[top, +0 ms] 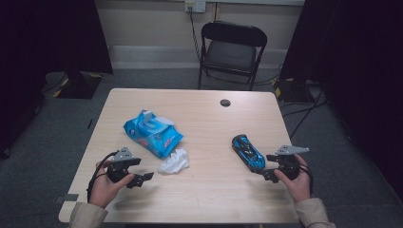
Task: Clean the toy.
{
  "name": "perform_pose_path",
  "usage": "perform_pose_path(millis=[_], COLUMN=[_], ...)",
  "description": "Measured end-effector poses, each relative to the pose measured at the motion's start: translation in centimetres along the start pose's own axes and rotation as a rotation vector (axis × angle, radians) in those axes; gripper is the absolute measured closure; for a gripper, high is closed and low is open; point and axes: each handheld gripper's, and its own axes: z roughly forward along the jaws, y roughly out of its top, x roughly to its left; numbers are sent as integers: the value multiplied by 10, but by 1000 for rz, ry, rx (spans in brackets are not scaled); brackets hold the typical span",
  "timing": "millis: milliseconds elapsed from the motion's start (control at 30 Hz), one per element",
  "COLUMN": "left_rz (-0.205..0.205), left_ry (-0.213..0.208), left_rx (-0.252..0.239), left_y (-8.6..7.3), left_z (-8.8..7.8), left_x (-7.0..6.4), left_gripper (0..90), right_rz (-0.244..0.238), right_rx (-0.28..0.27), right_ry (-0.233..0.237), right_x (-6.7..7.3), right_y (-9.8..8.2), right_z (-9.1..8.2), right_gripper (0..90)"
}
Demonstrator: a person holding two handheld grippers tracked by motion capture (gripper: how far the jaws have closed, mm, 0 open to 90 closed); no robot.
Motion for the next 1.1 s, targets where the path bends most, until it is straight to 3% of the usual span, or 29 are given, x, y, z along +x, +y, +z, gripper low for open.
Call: perform_pose_path(millis=[667, 1100], left_rz=[-1, 42], left_ry=[27, 29], left_rx=[3, 49], left_y=[-21, -37], left_z=[-11, -7], left_x=[12, 10], left_gripper=[166, 166], right_rz=[-22, -51], right_rx=[40, 84], right_ry=[-28, -39], right_x=[2, 3], right_y=[-20, -38], right_z=[-9, -10], right_gripper=[153, 150])
